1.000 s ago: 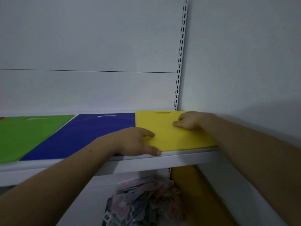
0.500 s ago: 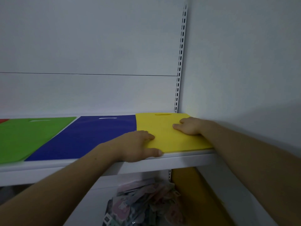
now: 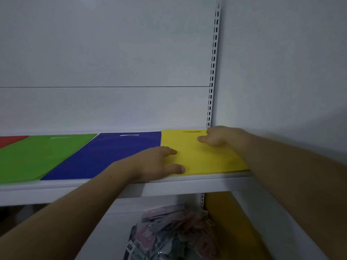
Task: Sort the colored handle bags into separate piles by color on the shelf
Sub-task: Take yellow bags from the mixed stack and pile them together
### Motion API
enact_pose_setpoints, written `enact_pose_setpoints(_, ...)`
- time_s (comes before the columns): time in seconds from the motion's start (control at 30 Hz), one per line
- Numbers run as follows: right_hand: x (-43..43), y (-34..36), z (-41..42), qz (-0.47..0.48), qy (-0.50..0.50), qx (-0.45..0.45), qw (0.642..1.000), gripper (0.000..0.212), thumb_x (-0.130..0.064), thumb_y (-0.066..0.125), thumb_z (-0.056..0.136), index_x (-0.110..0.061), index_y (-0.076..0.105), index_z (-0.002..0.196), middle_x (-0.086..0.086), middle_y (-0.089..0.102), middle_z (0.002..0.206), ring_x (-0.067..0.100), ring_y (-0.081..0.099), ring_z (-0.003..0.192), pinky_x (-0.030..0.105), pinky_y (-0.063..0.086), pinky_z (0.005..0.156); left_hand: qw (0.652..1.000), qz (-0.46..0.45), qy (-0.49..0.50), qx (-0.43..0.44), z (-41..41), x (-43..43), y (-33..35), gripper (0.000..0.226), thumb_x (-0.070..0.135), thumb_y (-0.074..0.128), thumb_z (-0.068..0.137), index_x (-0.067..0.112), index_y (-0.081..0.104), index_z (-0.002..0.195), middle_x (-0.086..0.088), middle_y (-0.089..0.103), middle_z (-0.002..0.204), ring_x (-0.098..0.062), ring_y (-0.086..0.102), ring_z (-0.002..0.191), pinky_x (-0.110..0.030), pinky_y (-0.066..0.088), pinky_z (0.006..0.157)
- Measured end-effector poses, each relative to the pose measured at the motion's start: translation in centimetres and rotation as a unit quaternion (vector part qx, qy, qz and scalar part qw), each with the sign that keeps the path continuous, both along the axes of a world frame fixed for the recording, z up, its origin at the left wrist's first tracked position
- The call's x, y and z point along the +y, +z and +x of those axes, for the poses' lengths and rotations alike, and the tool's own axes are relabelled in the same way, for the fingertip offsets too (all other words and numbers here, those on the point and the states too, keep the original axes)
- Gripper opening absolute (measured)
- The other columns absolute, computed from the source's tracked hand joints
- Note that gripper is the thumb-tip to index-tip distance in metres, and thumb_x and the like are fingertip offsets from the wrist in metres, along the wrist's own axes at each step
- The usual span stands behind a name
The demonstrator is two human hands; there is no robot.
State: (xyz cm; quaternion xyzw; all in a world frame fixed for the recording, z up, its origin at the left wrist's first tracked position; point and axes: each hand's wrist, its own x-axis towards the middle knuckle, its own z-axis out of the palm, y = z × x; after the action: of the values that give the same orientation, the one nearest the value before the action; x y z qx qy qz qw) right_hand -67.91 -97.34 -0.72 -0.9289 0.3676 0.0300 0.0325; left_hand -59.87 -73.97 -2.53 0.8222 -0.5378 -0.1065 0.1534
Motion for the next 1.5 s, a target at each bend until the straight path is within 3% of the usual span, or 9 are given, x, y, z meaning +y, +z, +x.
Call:
enact_pose_setpoints(0.07,0.8,0.6,1.1,-0.011,0.029,-0.014,0.999,0.078,-0.063,0.033,0.094,-0.009,0.021,0.150,0.009,0.020,0.157,0.028,0.025,0.142,0.037,0.026,0.113,1.000,-0.018,0.022,0.006,0.5,0.5,0.5,0.074,0.060,0.053,0.084,0.030,0.029,0.147,0.005,0.030,0.152,-0.017,0.038,0.133,-0.030,0.029,0.106)
enact_pose_setpoints(0.27,6.1,1.5,4.4,-0.028,0.095,-0.036,0.994,0.075,-0.058,0.034,0.096,-0.008,0.023,0.150,0.010,0.024,0.156,0.028,0.026,0.141,0.036,0.026,0.111,0.993,-0.059,0.098,-0.007,3.1,5.5,1.1,0.068,0.057,0.054,0.085,0.031,0.034,0.144,0.003,0.032,0.152,-0.018,0.031,0.138,-0.033,0.025,0.110)
enact_pose_setpoints(0.4,11.2,2.5,8.2,-0.026,0.130,-0.068,0.989,0.074,-0.059,0.037,0.095,-0.010,0.027,0.149,0.008,0.028,0.155,0.027,0.031,0.139,0.036,0.029,0.109,0.988,-0.076,0.132,-0.021,5.4,11.3,1.2,0.068,0.051,0.060,0.085,0.027,0.036,0.144,0.003,0.034,0.151,-0.016,0.034,0.136,-0.025,0.025,0.107)
enact_pose_setpoints(0.73,32.1,3.6,21.4,-0.012,0.271,-0.109,0.956,0.071,-0.058,0.039,0.095,-0.011,0.029,0.148,0.010,0.030,0.153,0.028,0.032,0.137,0.036,0.031,0.107,0.955,-0.085,0.271,-0.091,13.6,33.5,2.5,0.067,0.047,0.061,0.086,0.024,0.036,0.144,0.002,0.036,0.150,-0.015,0.034,0.137,-0.024,0.026,0.107)
enact_pose_setpoints(0.9,42.0,3.4,26.4,-0.003,0.333,-0.125,0.935,0.070,-0.058,0.040,0.094,-0.012,0.032,0.146,0.011,0.035,0.151,0.029,0.036,0.135,0.037,0.034,0.106,0.932,-0.074,0.344,-0.084,16.1,43.7,2.3,0.068,0.049,0.058,0.087,0.025,0.033,0.145,0.003,0.033,0.151,-0.017,0.033,0.137,-0.028,0.028,0.107)
enact_pose_setpoints(1.03,48.3,3.5,30.5,0.002,0.365,-0.137,0.921,0.067,-0.057,0.043,0.093,-0.014,0.037,0.144,0.010,0.040,0.147,0.029,0.041,0.131,0.036,0.037,0.102,0.911,-0.078,0.400,-0.068,18.4,50.2,2.3,0.071,0.054,0.058,0.084,0.029,0.032,0.145,0.003,0.032,0.152,-0.018,0.045,0.128,-0.033,0.036,0.104)
enact_pose_setpoints(1.27,54.0,3.1,38.1,0.000,0.394,-0.135,0.909,0.067,-0.057,0.042,0.094,-0.015,0.035,0.145,0.010,0.038,0.149,0.029,0.038,0.133,0.036,0.036,0.105,0.888,-0.093,0.443,-0.078,24.1,55.6,2.3,0.065,0.049,0.057,0.088,0.028,0.034,0.145,0.004,0.037,0.149,-0.018,0.043,0.131,-0.035,0.033,0.107)
enact_pose_setpoints(1.5,57.3,3.5,48.0,0.007,0.415,-0.158,0.896,0.063,-0.060,0.045,0.089,-0.016,0.047,0.135,0.011,0.049,0.139,0.028,0.047,0.123,0.033,0.041,0.094,0.871,-0.113,0.472,-0.073,31.6,58.5,2.3,0.065,0.050,0.061,0.085,0.030,0.038,0.142,0.001,0.042,0.146,-0.020,0.044,0.129,-0.034,0.036,0.101)
